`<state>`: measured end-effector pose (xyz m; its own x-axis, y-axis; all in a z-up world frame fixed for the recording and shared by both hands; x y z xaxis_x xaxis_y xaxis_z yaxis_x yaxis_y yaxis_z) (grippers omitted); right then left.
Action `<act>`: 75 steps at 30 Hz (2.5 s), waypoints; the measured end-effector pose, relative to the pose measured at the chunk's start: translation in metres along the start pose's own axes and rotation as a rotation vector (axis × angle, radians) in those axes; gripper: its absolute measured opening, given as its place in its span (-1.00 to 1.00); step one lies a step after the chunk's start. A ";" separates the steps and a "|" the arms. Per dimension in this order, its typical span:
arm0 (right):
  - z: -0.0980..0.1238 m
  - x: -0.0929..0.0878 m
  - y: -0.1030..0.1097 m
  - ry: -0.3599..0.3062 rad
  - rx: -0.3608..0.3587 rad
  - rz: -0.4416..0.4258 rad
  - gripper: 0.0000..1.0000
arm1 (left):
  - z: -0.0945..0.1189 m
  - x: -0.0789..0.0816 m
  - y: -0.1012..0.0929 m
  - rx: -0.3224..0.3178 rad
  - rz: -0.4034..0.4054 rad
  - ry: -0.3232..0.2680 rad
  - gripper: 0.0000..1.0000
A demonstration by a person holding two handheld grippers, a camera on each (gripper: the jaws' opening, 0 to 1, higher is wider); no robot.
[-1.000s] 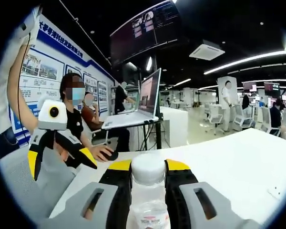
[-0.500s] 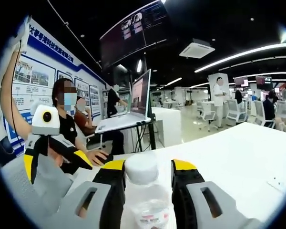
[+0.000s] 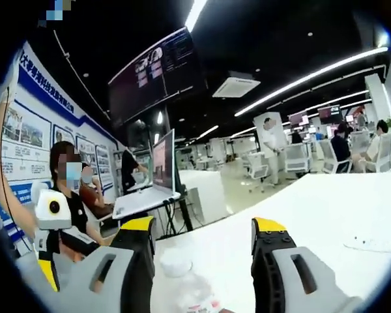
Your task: Arrange the tabletop items into an orderly group along one side of the table until the central work area is clear of visible clutter.
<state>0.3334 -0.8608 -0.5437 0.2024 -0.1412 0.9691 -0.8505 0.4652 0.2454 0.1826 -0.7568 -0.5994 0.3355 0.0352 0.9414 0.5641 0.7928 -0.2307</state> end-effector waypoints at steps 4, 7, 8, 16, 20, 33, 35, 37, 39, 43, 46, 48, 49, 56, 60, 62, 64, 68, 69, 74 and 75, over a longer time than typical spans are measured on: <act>0.016 0.009 0.002 -0.016 -0.025 0.004 0.16 | -0.002 0.000 -0.003 -0.007 -0.025 0.016 0.44; 0.025 0.012 0.005 -0.021 -0.037 0.011 0.16 | -0.004 0.001 -0.006 -0.017 -0.031 0.019 0.44; 0.027 0.012 0.005 -0.021 -0.041 0.010 0.16 | -0.004 0.001 -0.006 -0.018 -0.030 0.018 0.44; 0.044 0.015 0.009 0.006 -0.059 0.033 0.17 | -0.012 0.005 -0.012 -0.035 -0.037 0.017 0.45; 0.050 0.017 0.008 0.008 -0.073 0.036 0.17 | -0.012 0.006 -0.013 -0.037 -0.043 0.016 0.45; 0.054 0.022 0.006 -0.002 -0.092 0.034 0.16 | -0.013 0.005 -0.017 -0.050 -0.050 0.025 0.45; 0.053 0.022 0.006 -0.006 -0.094 0.030 0.16 | -0.014 0.004 -0.020 -0.056 -0.051 0.029 0.45; 0.053 0.023 0.007 -0.006 -0.093 0.032 0.16 | -0.014 0.003 -0.021 -0.058 -0.052 0.030 0.45; 0.054 0.023 0.007 -0.005 -0.091 0.034 0.16 | -0.014 0.003 -0.022 -0.061 -0.051 0.032 0.45; 0.057 0.025 0.007 -0.006 -0.092 0.036 0.15 | -0.014 0.003 -0.023 -0.063 -0.055 0.033 0.45; 0.061 0.024 0.008 -0.001 -0.096 0.037 0.15 | -0.014 0.004 -0.022 -0.062 -0.053 0.032 0.45; 0.063 0.023 0.008 0.004 -0.095 0.040 0.15 | -0.014 0.004 -0.022 -0.063 -0.056 0.032 0.45; 0.064 0.022 0.009 0.010 -0.093 0.048 0.15 | -0.013 0.004 -0.022 -0.063 -0.057 0.032 0.45; 0.077 0.019 0.011 0.020 -0.103 0.044 0.15 | -0.009 0.003 -0.015 -0.037 -0.069 0.041 0.45; 0.088 0.013 0.012 0.035 -0.116 0.044 0.15 | -0.006 0.000 -0.011 -0.027 -0.089 0.061 0.47; 0.092 0.010 0.012 0.038 -0.122 0.041 0.15 | -0.005 0.000 -0.009 -0.019 -0.089 0.062 0.48; 0.097 0.007 0.012 0.041 -0.129 0.033 0.15 | -0.005 0.000 -0.008 -0.017 -0.083 0.059 0.48; 0.103 0.002 0.013 0.056 -0.136 0.031 0.15 | -0.005 0.000 -0.008 -0.019 -0.089 0.066 0.48; 0.105 0.001 0.013 0.059 -0.139 0.030 0.15 | -0.006 -0.001 -0.008 -0.021 -0.091 0.068 0.48; 0.116 -0.004 0.013 0.061 -0.160 0.009 0.15 | -0.008 -0.003 -0.010 -0.029 -0.094 0.077 0.48; 0.118 -0.005 0.014 0.063 -0.162 0.003 0.15 | -0.008 -0.003 -0.010 -0.030 -0.095 0.078 0.48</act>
<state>0.2635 -0.9569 -0.5486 0.2340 -0.0871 0.9683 -0.7630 0.6008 0.2385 0.1816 -0.7697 -0.6017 0.3366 -0.0874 0.9376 0.6180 0.7717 -0.1500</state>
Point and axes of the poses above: the point that each gripper's makers call its tool centre point, and the gripper's own axes: z roughly backward along the fingers, y roughly to its left, x roughly out of its top, the point moved 5 cm from there along z, roughly backward along the fingers, and after that the axes turned 2 degrees about -z, right-handed, at the moved point
